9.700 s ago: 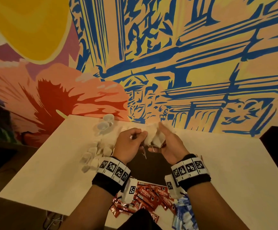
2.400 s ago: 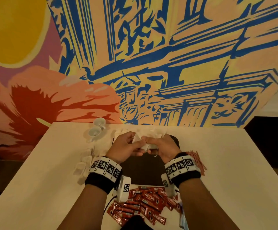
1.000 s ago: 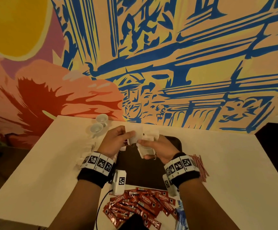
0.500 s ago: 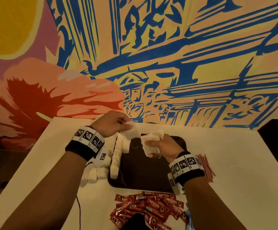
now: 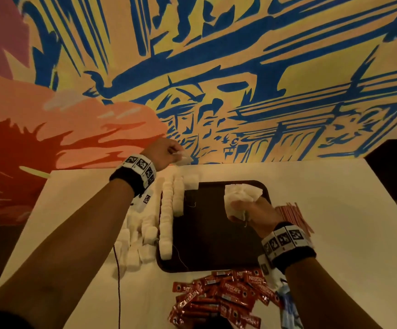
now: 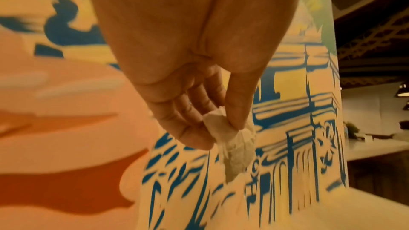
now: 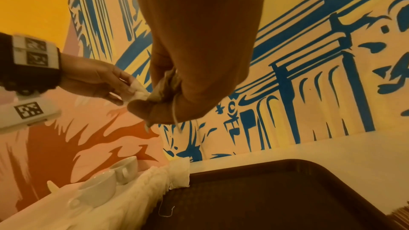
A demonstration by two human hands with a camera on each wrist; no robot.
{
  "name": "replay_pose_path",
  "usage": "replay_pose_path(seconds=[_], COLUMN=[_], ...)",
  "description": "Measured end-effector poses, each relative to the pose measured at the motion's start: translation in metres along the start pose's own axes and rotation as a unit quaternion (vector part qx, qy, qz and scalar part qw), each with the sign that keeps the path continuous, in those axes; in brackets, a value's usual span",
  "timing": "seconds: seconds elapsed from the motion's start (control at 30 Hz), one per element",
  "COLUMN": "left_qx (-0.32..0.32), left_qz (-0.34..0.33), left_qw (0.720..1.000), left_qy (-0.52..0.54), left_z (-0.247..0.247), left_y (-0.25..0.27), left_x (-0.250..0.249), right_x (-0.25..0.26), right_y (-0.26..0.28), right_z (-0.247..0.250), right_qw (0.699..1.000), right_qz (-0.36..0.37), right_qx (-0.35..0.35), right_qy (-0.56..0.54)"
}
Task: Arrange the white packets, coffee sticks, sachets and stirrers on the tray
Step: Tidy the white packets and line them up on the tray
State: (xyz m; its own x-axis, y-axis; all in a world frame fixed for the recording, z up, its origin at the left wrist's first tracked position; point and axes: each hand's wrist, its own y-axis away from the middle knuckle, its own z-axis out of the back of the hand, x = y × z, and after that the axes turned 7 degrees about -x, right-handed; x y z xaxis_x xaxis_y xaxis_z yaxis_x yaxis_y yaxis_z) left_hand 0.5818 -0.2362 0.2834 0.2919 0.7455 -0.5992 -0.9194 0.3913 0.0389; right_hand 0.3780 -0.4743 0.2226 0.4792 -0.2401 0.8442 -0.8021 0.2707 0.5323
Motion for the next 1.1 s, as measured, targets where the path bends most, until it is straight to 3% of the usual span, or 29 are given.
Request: replay_pose_path(seconds=[0.3, 0.53, 0.77, 1.1], left_qx=[0.125, 0.183, 0.204, 0.183], left_qz=[-0.008, -0.021, -0.038, -0.026], left_qw=[0.990, 0.975, 0.964, 0.964], left_qy=[-0.060, -0.123, -0.164, -0.192], left_z=[-0.096, -0.134, -0.146, -0.149], left_y=[-0.046, -0.066, -0.079, -0.085], left_x=[0.044, 0.060, 0.069, 0.077], right_x=[-0.018, -0.028, -0.029, -0.024], right_y=[-0.020, -0.037, -0.039, -0.026], right_z=[-0.010, -0.010, -0.006, -0.004], right_qw=[0.999, 0.998, 1.000, 0.999], right_qz=[-0.006, -0.016, 0.015, 0.000], right_qx=[-0.016, -0.054, -0.007, -0.017], right_qy=[-0.027, -0.001, -0.022, -0.033])
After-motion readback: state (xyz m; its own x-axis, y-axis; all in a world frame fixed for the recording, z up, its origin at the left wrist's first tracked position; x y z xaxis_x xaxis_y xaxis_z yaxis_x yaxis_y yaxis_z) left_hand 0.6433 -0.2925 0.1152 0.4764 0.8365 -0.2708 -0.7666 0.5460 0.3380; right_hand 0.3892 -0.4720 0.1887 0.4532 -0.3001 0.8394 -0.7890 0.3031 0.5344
